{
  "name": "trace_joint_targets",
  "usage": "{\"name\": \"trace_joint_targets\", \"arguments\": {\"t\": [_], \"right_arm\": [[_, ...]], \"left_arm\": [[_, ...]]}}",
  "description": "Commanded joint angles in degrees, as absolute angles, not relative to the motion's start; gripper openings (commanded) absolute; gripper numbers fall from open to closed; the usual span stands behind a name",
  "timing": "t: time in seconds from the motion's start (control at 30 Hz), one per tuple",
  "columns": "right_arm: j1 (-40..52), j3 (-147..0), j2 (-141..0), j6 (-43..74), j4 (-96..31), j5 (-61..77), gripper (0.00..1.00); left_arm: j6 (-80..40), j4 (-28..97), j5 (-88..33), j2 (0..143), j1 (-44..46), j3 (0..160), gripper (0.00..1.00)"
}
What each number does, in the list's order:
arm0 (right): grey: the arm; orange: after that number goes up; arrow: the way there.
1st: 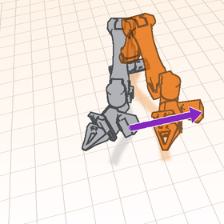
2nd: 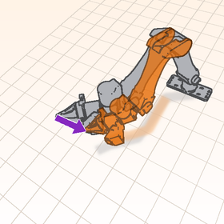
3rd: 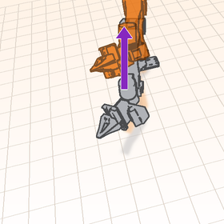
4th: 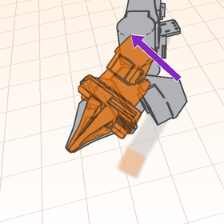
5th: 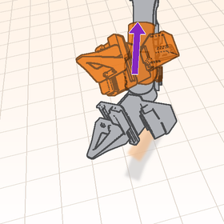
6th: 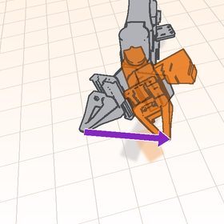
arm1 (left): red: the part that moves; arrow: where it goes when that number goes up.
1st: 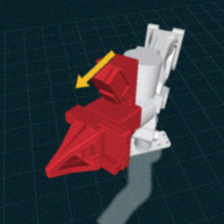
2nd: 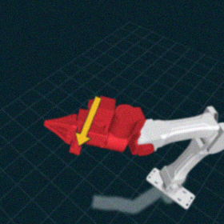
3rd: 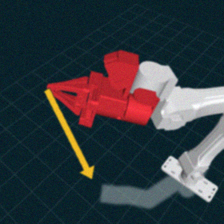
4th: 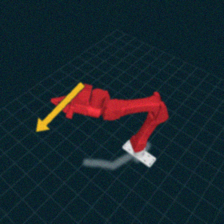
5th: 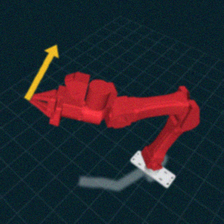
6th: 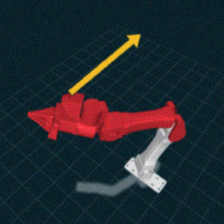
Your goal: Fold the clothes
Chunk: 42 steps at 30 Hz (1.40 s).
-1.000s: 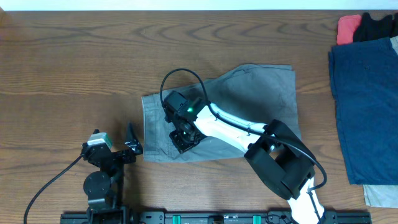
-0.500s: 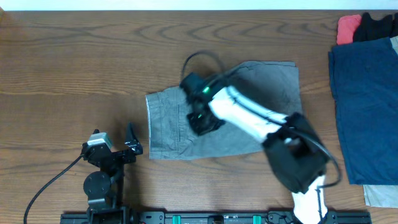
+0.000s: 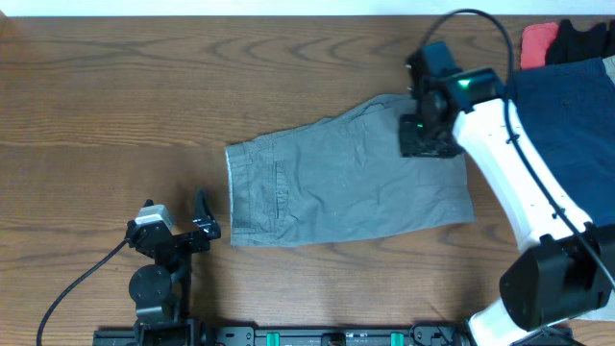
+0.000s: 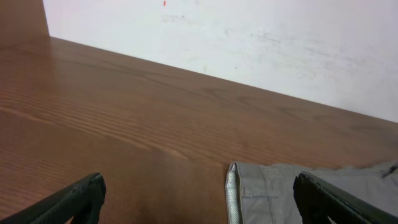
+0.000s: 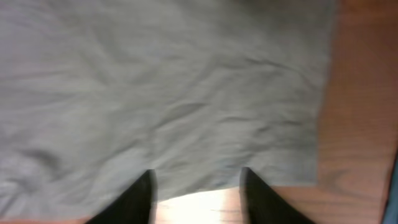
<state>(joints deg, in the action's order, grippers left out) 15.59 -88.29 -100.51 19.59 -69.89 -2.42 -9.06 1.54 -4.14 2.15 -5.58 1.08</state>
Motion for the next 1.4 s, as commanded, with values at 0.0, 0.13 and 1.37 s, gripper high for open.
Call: {"name": "trace_joint_targets", "arguments": {"t": [0.0,0.13,1.37], "right_arm": [[11.92,-81.78,-101.38,19.66,-67.02,-4.43,0.19],[8.99,-73.19,-101.38,19.66,-60.55,1.02,0.02],[8.05,-52.42,-94.21,31.77,-56.03,1.93,0.01]], "left_arm": [[-9.26,3.62,-5.3,2.11,-5.82,0.25,0.98],[-9.26,3.62,-5.3,2.11,-5.82,0.25,0.98],[-9.26,3.62,-5.3,2.11,-5.82,0.25,0.98]]}}
